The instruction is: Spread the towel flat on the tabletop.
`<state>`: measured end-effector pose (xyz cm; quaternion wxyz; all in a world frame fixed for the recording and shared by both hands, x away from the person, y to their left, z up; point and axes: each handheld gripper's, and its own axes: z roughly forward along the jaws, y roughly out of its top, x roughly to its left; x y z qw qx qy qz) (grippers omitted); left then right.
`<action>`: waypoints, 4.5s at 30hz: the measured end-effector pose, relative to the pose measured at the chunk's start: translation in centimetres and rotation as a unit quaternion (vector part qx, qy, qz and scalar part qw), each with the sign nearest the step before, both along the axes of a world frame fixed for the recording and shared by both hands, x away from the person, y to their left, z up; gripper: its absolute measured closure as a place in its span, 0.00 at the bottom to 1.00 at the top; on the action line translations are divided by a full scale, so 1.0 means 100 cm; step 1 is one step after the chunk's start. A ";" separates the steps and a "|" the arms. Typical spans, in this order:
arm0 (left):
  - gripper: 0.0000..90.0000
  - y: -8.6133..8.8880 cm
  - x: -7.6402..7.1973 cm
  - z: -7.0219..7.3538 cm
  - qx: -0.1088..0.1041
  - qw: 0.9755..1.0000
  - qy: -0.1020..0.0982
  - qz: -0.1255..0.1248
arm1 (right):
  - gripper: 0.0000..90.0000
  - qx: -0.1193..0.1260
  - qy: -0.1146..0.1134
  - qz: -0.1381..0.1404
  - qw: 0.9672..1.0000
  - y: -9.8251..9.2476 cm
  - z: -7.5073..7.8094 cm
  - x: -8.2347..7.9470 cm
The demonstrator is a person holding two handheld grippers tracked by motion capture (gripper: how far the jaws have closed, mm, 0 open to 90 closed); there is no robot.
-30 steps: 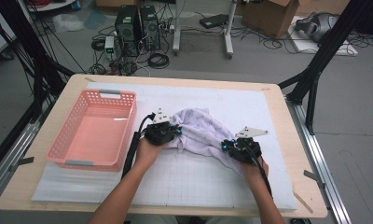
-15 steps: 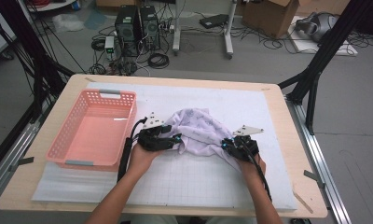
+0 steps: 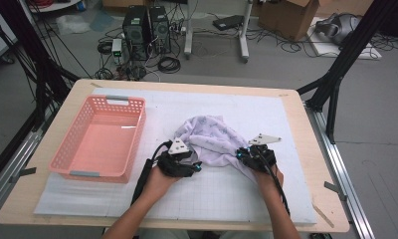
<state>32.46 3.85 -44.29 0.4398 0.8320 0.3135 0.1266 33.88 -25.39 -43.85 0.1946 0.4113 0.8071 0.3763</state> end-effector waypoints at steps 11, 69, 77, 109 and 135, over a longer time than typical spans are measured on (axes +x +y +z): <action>0.93 0.027 -0.019 0.012 -0.047 0.999 0.003 -0.007 | 0.88 -0.001 -0.001 0.010 1.000 0.000 0.004 -0.007; 0.38 0.069 0.003 0.019 -0.093 0.992 0.006 0.090 | 0.96 -0.021 0.043 0.044 0.998 -0.071 0.006 -0.090; 0.38 0.068 0.012 0.012 -0.090 0.991 0.005 0.103 | 0.89 -0.010 0.049 0.051 0.997 -0.095 0.012 -0.125; 0.85 0.046 0.046 0.015 -0.074 0.993 -0.001 0.092 | 0.94 0.018 0.021 0.049 0.998 -0.008 0.016 0.003; 0.46 0.045 0.001 0.019 -0.101 0.994 0.016 0.030 | 0.75 0.051 -0.009 0.081 0.995 -0.045 0.024 -0.075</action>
